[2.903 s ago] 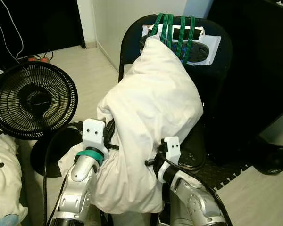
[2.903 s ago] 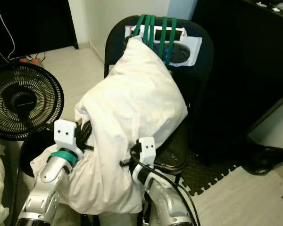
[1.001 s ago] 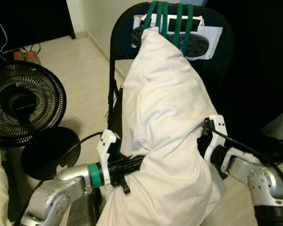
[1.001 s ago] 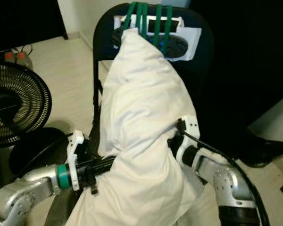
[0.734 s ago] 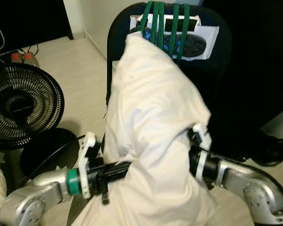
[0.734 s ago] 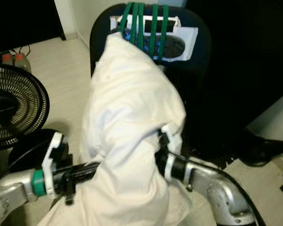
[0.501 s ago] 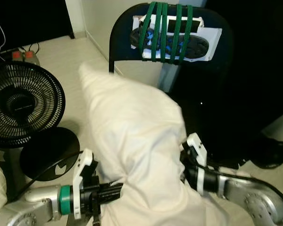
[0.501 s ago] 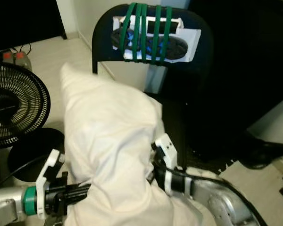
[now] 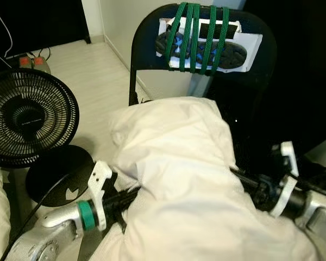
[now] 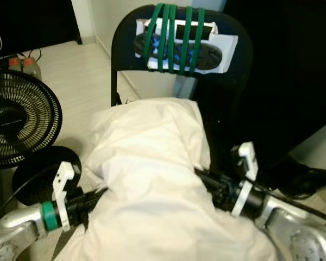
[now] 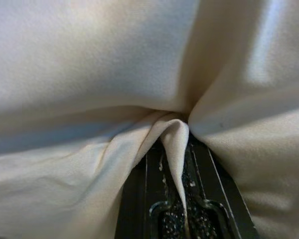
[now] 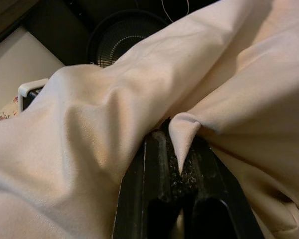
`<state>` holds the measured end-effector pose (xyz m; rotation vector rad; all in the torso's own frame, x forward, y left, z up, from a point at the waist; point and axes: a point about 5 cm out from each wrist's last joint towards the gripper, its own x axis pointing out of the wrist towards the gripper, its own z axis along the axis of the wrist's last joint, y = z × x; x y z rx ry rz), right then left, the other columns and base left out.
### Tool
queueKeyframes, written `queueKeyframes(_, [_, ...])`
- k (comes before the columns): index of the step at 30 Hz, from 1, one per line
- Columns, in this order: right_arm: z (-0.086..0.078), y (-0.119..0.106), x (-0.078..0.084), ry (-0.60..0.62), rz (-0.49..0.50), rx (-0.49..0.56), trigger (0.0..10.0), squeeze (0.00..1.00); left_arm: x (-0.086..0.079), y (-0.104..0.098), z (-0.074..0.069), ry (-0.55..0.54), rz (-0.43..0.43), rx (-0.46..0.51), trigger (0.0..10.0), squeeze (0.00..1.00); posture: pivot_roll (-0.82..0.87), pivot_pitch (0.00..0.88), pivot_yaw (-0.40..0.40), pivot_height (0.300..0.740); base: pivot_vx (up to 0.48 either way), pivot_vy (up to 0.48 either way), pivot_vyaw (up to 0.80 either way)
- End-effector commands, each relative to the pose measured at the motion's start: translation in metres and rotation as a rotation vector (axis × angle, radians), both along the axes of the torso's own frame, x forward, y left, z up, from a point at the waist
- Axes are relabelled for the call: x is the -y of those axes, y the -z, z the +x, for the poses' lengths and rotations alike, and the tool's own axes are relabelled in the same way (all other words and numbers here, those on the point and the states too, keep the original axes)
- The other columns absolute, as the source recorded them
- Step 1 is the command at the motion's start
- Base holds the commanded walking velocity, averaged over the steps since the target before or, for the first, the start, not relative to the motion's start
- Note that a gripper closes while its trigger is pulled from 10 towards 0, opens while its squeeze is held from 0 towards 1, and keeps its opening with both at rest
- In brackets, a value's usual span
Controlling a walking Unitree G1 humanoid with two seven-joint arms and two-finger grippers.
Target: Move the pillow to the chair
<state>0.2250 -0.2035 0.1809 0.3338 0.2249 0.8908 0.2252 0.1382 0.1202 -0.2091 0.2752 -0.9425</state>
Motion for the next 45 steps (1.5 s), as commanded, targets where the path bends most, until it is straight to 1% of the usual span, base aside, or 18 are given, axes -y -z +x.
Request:
queueKeyframes(1, [0.0, -0.009, -0.003, -0.019, 0.044, 0.049, 10.0, 0.0, 0.003, 0.001, 0.004, -0.025, 0.015, 0.03, 10.0, 0.0, 0.02, 0.117, 0.015, 0.58, 0.0, 0.0, 0.0])
queueKeyframes(5, [0.005, -0.004, -0.006, 0.034, 0.047, 0.049, 10.0, 0.0, 0.009, 0.01, 0.03, -0.116, 0.138, 0.128, 10.0, 0.0, 0.01, 0.118, 0.026, 0.58, 0.0, 0.0, 0.0])
queueKeyframes(11, [0.008, 0.016, -0.015, 0.065, -0.006, -0.007, 10.0, 0.0, 0.018, 0.022, 0.041, -0.133, 0.246, 0.178, 10.0, 0.0, 0.01, 0.12, 0.027, 0.58, 0.0, 0.0, 0.0])
queueKeyframes(12, [0.015, 0.036, -0.017, 0.136, -0.08, -0.062, 10.0, 0.0, 0.024, 0.027, 0.046, -0.14, 0.277, 0.195, 10.0, 0.0, 0.01, 0.125, 0.028, 0.58, 0.0, 0.0, 0.0])
queueKeyframes(13, [0.015, 0.036, -0.017, 0.136, -0.08, -0.062, 10.0, 0.0, 0.024, 0.027, 0.046, -0.14, 0.277, 0.195, 10.0, 0.0, 0.01, 0.125, 0.028, 0.58, 0.0, 0.0, 0.0])
queueKeyframes(17, [0.032, 0.099, -0.013, 0.432, -0.311, -0.229, 10.0, 0.0, 0.045, 0.038, 0.061, -0.153, 0.367, 0.267, 10.0, 0.0, 0.0, 0.134, 0.032, 0.58, 0.0, 0.0, 0.0])
queueKeyframes(23, [0.031, 0.11, -0.009, 0.577, -0.36, -0.275, 10.0, 0.0, 0.054, 0.037, 0.068, -0.115, 0.39, 0.327, 10.0, 0.0, 0.0, 0.137, 0.039, 0.58, 0.0, 0.0, 0.0])
queueKeyframes(25, [0.031, 0.11, -0.001, 0.648, -0.393, -0.265, 10.0, 0.0, 0.054, 0.036, 0.068, -0.115, 0.385, 0.334, 10.0, 0.0, -0.01, 0.137, 0.042, 0.58, 0.0, 0.0, 0.0])
queueKeyframes(26, [0.031, 0.11, 0.016, 0.786, -0.437, -0.26, 10.0, 0.0, 0.052, 0.036, 0.068, -0.127, 0.383, 0.336, 10.0, 0.0, -0.01, 0.137, 0.045, 0.58, 0.0, 0.0, 0.0])
queueKeyframes(27, [0.031, 0.11, 0.016, 0.786, -0.437, -0.26, 10.0, 0.0, 0.052, 0.036, 0.068, -0.127, 0.383, 0.336, 10.0, 0.0, -0.01, 0.137, 0.045, 0.58, 0.0, 0.0, 0.0])
queueKeyframes(28, [0.027, 0.11, 0.05, 1.076, -0.475, -0.265, 10.0, 0.0, 0.05, 0.04, 0.069, -0.15, 0.391, 0.341, 10.0, 0.0, -0.01, 0.138, 0.048, 0.58, 0.0, 0.0, 0.0])
queueKeyframes(29, [0.027, 0.11, 0.05, 1.076, -0.475, -0.265, 10.0, 0.0, 0.05, 0.04, 0.069, -0.15, 0.391, 0.341, 10.0, 0.0, -0.01, 0.138, 0.048, 0.58, 0.0, 0.0, 0.0])
queueKeyframes(33, [0.019, 0.104, 0.076, 1.329, -0.481, -0.241, 10.0, 0.0, 0.051, 0.042, 0.073, -0.17, 0.402, 0.36, 10.0, 0.0, -0.02, 0.139, 0.049, 0.58, 0.0, 0.0, 0.0])
queueKeyframes(35, [0.02, 0.102, 0.072, 1.336, -0.471, -0.209, 10.0, 0.0, 0.053, 0.04, 0.077, -0.18, 0.404, 0.374, 10.0, 0.0, -0.02, 0.139, 0.049, 0.58, 0.0, 0.0, 0.0])
queueKeyframes(39, [0.029, 0.098, 0.047, 1.294, -0.443, -0.136, 10.0, 0.0, 0.056, 0.035, 0.092, -0.225, 0.432, 0.433, 10.0, 0.0, -0.03, 0.139, 0.051, 0.58, 0.0, 0.0, 0.0])
queueKeyframes(41, [0.038, 0.1, 0.022, 1.205, -0.428, -0.123, 10.0, 0.0, 0.054, 0.029, 0.102, -0.269, 0.455, 0.459, 10.0, 0.0, -0.03, 0.139, 0.051, 0.58, 0.0, 0.0, 0.0])
queueKeyframes(42, [0.038, 0.1, 0.022, 1.205, -0.428, -0.123, 10.0, 0.0, 0.054, 0.029, 0.102, -0.269, 0.455, 0.459, 10.0, 0.0, -0.03, 0.139, 0.051, 0.58, 0.0, 0.0, 0.0])
queueKeyframes(45, [0.062, 0.103, -0.034, 0.984, -0.365, -0.114, 10.0, 0.0, 0.042, 0.019, 0.12, -0.358, 0.5, 0.476, 10.0, 0.0, -0.05, 0.144, 0.064, 0.58, 0.0, 0.0, 0.0])
